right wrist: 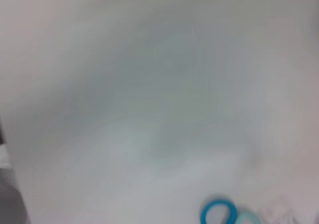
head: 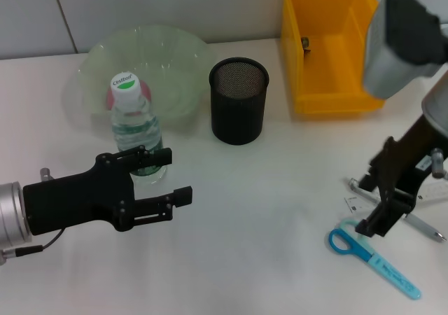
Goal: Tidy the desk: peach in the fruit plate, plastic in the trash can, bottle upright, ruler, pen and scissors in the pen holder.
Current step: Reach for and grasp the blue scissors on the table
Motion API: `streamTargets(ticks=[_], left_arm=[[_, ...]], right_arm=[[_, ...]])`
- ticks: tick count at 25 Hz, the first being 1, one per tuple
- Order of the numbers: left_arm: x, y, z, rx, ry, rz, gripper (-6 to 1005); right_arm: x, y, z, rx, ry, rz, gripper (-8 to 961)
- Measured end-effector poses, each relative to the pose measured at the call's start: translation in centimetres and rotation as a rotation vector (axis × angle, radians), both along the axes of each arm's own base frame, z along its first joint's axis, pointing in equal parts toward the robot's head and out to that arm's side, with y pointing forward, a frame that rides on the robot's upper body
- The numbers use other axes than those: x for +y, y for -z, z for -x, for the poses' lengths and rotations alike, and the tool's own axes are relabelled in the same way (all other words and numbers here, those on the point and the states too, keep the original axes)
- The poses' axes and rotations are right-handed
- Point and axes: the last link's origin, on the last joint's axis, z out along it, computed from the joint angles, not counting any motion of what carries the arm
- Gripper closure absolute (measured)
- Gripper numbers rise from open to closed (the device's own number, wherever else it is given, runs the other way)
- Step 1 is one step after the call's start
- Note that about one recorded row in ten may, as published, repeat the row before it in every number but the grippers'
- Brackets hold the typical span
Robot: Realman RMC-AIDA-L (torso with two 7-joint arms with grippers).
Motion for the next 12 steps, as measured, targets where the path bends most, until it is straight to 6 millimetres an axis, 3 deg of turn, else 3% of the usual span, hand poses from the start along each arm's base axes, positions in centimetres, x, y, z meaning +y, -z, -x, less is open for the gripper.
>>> streamTargets(ticks=[12], left_arm=[[0.4,-0.6,-0.1,0.023,0.017,-0.010,201]], right_arm=[[-1.3,0.6,0.3,-0.121,0.389,-0.226,182]])
